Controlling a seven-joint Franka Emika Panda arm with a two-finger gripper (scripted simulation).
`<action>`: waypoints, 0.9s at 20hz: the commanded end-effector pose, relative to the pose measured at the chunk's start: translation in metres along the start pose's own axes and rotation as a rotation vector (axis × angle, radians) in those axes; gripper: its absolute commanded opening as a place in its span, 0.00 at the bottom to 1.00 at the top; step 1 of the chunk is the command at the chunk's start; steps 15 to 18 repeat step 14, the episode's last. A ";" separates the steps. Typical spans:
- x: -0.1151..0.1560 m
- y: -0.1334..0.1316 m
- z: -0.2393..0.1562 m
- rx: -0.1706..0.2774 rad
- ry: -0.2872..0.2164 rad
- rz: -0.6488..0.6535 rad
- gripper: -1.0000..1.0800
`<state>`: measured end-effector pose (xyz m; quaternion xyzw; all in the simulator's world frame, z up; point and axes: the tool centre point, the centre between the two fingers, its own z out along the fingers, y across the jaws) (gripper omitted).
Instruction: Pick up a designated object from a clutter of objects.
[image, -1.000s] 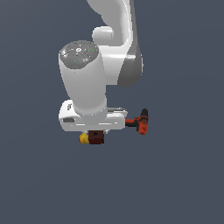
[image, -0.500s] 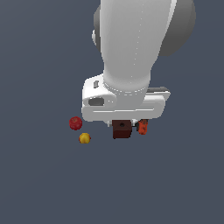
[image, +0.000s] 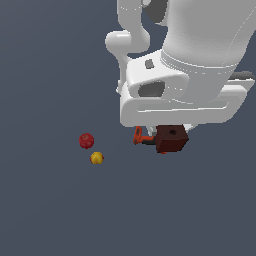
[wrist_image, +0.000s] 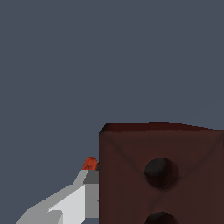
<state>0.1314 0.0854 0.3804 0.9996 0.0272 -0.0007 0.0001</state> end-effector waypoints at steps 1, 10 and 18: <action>0.003 -0.008 -0.010 0.000 0.001 0.001 0.00; 0.010 -0.022 -0.026 0.000 0.001 0.001 0.00; 0.010 -0.024 -0.027 0.000 0.001 0.001 0.00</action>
